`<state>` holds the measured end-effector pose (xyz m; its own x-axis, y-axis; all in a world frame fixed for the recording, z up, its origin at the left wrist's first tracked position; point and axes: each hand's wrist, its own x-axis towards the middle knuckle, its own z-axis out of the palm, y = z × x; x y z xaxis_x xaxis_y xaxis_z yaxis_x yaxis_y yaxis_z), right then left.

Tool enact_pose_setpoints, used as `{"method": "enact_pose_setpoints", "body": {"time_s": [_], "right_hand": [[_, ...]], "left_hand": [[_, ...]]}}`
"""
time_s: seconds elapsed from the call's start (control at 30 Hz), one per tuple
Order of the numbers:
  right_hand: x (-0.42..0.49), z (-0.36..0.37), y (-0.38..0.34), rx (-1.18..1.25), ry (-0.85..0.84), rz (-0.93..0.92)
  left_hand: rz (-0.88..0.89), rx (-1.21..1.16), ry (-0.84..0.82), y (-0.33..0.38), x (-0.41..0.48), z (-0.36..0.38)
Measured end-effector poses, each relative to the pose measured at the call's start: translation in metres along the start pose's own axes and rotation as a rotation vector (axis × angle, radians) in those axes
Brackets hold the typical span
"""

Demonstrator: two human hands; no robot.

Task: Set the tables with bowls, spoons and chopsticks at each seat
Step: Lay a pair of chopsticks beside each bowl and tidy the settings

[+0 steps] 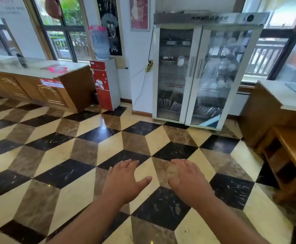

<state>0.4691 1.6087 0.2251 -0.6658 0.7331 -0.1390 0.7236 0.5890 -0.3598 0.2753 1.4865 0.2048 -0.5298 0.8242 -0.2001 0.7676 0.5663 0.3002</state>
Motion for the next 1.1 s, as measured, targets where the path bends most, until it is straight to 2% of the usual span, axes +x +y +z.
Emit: {"method": "enact_pose_setpoints", "body": {"time_s": [0.27, 0.5, 0.7, 0.93, 1.1], "right_hand": [[0.192, -0.016, -0.075, -0.075, -0.123, 0.022], [0.344, -0.011, -0.163, -0.011, -0.087, -0.076], [0.472, 0.025, -0.265, 0.037, -0.146, -0.255], [0.621, 0.094, -0.444, 0.075, -0.332, -0.624], [0.671, 0.134, -0.579, 0.018, -0.459, -0.921]], "left_hand": [[-0.043, -0.091, -0.060, -0.084, 0.171, -0.048], [-0.163, -0.144, 0.072, -0.176, 0.269, -0.135], [-0.441, -0.132, 0.128, -0.284, 0.321, -0.176], [-0.890, -0.229, 0.242, -0.437, 0.356, -0.224], [-1.127, -0.283, 0.311, -0.512, 0.339, -0.267]]}}
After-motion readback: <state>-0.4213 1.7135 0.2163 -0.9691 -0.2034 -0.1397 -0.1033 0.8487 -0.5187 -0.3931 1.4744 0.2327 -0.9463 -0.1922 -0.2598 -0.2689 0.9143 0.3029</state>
